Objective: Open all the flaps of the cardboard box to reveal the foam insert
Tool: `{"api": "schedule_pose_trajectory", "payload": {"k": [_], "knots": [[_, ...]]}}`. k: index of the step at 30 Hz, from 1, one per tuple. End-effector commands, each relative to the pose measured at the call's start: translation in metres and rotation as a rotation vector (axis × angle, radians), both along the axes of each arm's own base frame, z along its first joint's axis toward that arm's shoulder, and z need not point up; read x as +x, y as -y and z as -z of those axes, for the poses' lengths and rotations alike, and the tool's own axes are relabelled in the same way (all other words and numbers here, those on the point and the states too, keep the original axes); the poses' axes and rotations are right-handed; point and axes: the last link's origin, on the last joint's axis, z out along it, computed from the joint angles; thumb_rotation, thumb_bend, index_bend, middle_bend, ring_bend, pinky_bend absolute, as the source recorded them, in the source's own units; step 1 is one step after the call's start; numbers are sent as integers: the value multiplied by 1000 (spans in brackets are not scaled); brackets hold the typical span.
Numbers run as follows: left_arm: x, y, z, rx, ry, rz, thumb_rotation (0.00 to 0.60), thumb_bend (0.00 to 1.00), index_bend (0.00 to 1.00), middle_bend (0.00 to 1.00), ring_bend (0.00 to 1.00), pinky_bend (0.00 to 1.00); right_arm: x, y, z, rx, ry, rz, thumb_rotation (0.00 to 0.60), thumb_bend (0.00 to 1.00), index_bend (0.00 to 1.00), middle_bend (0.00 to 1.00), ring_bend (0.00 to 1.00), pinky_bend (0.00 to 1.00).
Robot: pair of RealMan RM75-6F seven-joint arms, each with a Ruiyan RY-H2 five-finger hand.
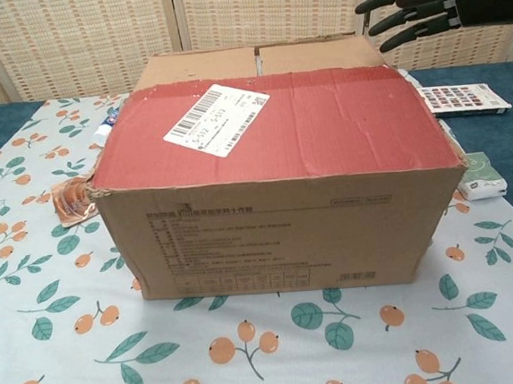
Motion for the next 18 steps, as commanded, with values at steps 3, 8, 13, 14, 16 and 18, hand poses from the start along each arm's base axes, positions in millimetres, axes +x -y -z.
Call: {"api": "schedule_pose_trajectory", "payload": {"k": [3, 8, 13, 14, 16, 18], "knots": [[1, 0, -1, -28, 36, 11, 600, 385, 103, 108, 76, 0, -1, 2, 5, 43, 20, -33, 600, 445, 149, 155, 248, 267], [-1, 0, -2, 1, 13, 3, 600, 396, 103, 108, 73, 0, -1, 3, 8, 63, 33, -31, 600, 444, 153, 155, 249, 275], [0, 2, -2, 7, 12, 5, 600, 396, 103, 108, 72, 0, 0, 3, 13, 90, 40, -20, 600, 445, 153, 155, 249, 275], [0, 3, -2, 8, 13, 5, 600, 396, 103, 108, 72, 0, 0, 3, 14, 96, 42, -19, 600, 445, 153, 155, 249, 275], [0, 3, -3, 10, 13, 4, 600, 397, 103, 108, 72, 0, 1, 2, 17, 110, 42, -21, 600, 445, 153, 155, 249, 275], [0, 3, -3, 11, 13, 4, 600, 397, 103, 108, 72, 0, 1, 2, 19, 119, 45, -23, 600, 445, 153, 155, 250, 275]]}}
